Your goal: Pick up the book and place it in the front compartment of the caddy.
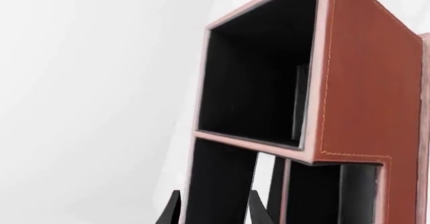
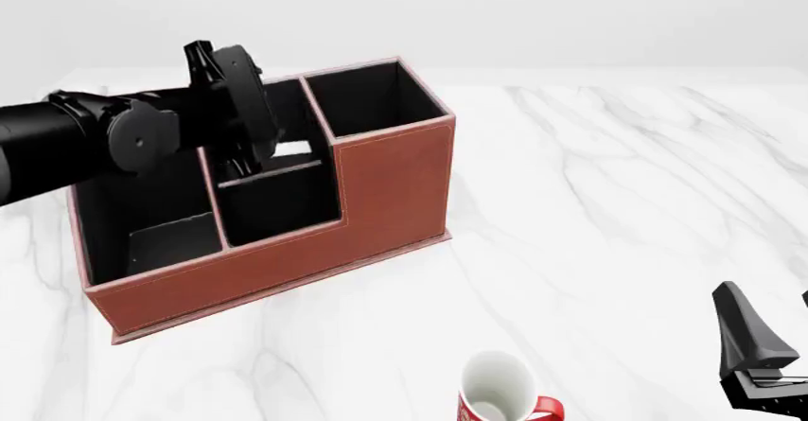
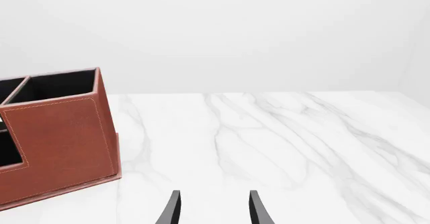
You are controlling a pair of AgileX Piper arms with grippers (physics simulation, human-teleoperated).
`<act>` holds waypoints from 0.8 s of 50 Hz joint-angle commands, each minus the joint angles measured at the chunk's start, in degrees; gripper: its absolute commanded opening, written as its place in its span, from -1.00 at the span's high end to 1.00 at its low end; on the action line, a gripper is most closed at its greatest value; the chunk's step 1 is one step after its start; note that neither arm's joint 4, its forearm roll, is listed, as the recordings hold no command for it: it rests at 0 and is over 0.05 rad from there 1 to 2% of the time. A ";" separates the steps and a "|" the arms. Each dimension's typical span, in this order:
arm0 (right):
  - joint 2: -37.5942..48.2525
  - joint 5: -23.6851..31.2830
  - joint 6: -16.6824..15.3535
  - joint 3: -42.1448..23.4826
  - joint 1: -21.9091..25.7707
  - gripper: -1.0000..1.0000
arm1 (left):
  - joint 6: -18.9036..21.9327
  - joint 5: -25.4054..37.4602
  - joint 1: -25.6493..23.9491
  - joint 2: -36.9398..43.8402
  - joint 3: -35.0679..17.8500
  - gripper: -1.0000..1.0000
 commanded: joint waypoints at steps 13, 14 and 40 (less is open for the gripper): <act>-0.17 -0.03 -0.13 0.01 -0.01 -1.00 | 0.46 -0.04 0.20 -0.59 -0.49 -1.00; -0.17 -0.03 -0.12 0.01 0.00 -1.00 | 0.49 -0.02 0.23 -0.57 -0.50 -1.00; -0.17 -0.03 -0.13 0.01 0.00 -1.00 | 1.24 0.43 0.35 -2.94 2.90 -1.00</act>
